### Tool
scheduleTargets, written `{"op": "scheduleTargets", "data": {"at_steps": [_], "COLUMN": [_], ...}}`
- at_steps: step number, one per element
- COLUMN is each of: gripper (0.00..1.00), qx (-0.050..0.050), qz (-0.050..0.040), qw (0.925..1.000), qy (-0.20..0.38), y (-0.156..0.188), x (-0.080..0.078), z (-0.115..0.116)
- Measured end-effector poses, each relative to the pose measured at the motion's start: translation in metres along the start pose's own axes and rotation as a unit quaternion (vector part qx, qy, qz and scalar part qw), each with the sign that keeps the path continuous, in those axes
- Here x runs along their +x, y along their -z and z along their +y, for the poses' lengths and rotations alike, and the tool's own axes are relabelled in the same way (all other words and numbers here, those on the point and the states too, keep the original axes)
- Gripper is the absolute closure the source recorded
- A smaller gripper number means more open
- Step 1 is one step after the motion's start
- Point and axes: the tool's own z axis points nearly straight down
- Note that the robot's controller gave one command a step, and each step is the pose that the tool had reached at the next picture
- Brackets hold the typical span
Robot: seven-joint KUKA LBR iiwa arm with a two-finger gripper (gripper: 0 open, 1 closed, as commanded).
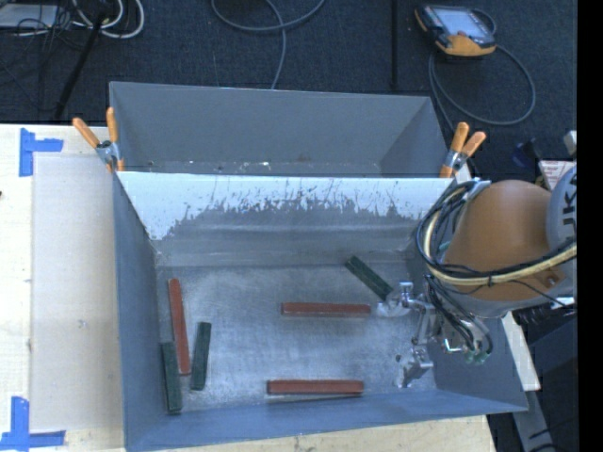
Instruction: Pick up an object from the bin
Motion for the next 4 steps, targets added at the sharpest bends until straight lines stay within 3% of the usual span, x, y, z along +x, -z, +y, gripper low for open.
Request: {"op": "scheduleTargets", "data": {"at_steps": [1,2,3,4], "gripper": [0.0,0.0,1.0,1.0], "qx": [0.0,0.0,0.001,0.002], "qz": [-0.0037,-0.0096,-0.0112,-0.0112], "qw": [1.0,0.9999,0.9987,0.9986], "qy": [0.001,-0.009,0.051,0.051], "y": [0.004,-0.047,-0.078,-0.078], "x": [-0.002,-0.053,-0.063,-0.064], "z": [0.0,0.001,0.014,0.014]}}
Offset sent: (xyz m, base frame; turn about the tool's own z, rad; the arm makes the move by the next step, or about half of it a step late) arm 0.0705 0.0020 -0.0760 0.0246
